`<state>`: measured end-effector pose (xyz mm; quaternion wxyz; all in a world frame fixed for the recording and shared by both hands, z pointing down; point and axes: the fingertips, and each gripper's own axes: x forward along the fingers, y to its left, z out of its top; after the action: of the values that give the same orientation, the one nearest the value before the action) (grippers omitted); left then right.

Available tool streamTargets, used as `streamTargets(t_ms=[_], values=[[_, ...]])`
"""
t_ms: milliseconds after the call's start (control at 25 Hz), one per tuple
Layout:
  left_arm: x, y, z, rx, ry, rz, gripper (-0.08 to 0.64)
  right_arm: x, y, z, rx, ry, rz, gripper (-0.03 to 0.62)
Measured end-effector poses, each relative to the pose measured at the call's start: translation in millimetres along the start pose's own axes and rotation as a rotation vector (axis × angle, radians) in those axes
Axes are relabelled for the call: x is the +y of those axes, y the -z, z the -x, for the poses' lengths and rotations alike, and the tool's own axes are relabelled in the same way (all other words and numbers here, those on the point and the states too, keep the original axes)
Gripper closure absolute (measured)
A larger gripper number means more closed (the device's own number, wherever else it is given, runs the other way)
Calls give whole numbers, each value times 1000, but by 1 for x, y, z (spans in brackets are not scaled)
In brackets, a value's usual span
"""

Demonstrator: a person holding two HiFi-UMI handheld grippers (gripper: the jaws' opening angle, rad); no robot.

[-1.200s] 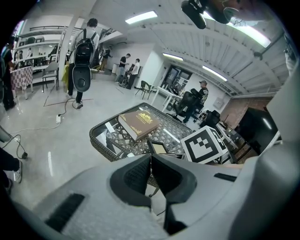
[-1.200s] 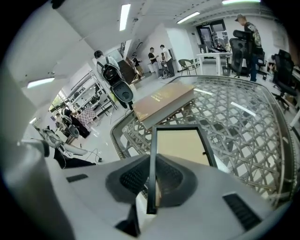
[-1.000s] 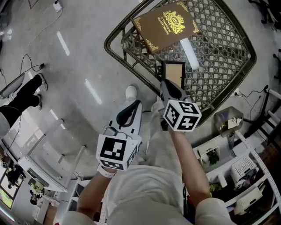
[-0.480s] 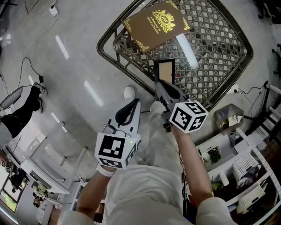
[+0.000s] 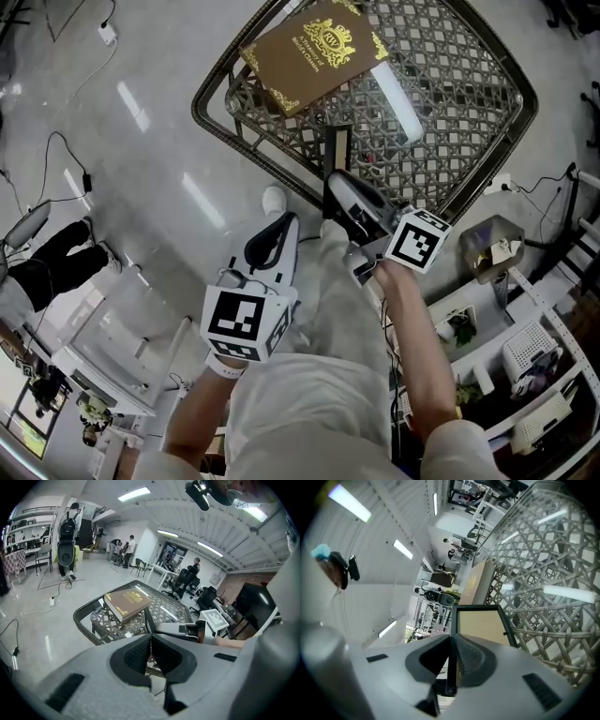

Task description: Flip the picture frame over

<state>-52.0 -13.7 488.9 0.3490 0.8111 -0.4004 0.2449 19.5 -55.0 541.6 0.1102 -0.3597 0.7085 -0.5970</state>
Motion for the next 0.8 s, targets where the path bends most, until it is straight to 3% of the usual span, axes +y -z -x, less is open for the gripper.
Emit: streamTargets(t_ms=[440,800], values=[[-16,-1,-21,29,23,-21,529,-4,-10,8,-2,-280,-205,538],[-30,3,-30,50,38,-46,529,-13,-19,21,-57,-363,-293,538]])
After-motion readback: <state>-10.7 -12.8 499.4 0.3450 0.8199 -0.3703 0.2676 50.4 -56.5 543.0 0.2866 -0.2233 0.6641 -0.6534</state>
